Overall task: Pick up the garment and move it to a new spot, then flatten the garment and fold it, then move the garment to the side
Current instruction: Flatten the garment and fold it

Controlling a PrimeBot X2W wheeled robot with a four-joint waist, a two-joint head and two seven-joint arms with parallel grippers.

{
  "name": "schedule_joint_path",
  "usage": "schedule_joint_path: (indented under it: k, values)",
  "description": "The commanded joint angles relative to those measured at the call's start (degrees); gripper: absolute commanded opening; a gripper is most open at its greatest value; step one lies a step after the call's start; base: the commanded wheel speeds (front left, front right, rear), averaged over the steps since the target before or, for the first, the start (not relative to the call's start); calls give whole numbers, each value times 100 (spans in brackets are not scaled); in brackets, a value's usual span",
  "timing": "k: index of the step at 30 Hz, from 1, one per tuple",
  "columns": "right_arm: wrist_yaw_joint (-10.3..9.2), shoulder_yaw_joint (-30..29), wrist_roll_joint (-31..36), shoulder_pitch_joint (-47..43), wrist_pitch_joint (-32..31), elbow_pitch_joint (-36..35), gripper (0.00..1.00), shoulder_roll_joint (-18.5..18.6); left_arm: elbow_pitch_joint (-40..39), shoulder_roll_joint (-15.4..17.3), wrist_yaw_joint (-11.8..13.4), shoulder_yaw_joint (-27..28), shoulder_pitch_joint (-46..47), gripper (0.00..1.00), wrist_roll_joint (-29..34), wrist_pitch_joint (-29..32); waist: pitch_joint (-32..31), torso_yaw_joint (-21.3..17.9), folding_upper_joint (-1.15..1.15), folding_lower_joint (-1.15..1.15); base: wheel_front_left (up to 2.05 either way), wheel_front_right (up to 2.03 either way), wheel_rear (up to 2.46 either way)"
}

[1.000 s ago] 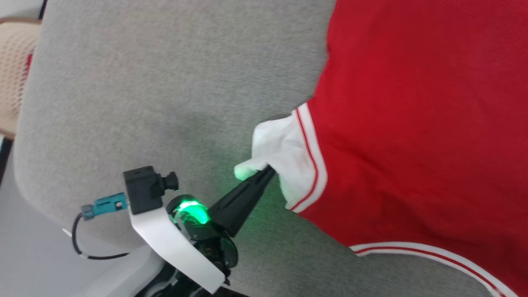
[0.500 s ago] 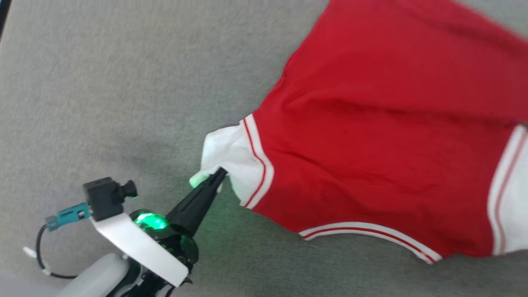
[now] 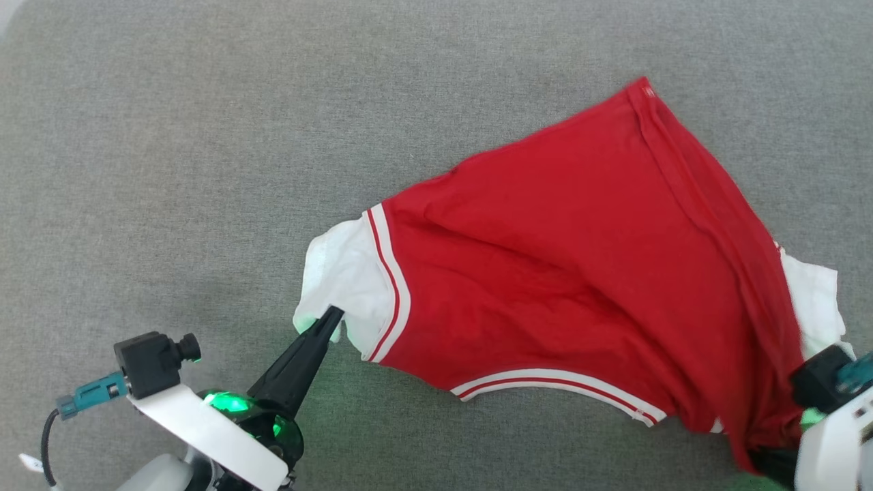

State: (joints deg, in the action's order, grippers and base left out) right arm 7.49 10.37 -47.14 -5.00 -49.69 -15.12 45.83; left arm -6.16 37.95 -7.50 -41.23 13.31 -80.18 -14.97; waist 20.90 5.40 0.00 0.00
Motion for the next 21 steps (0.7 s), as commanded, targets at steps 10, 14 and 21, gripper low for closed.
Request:
schedule_joint_path:
  k: [10, 14, 21]
  values:
    - [-1, -769, 847, -123, 10, -652, 100, -492, 5, 30, 5, 113, -98, 0, -37, -31, 53, -10, 0, 0, 0, 0, 0]
    - [-1, -1617, 857, -112, -264, -1191, 100, -520, -60, -69, 5, 128, -142, 0, 51, -31, 120, 84, 0, 0, 0, 0, 0]
    - [-1, -2434, 679, 854, -473, -1438, 100, -311, -142, -235, 5, 14, 102, 0, 135, -31, 358, 350, 0, 0, 0, 0, 0]
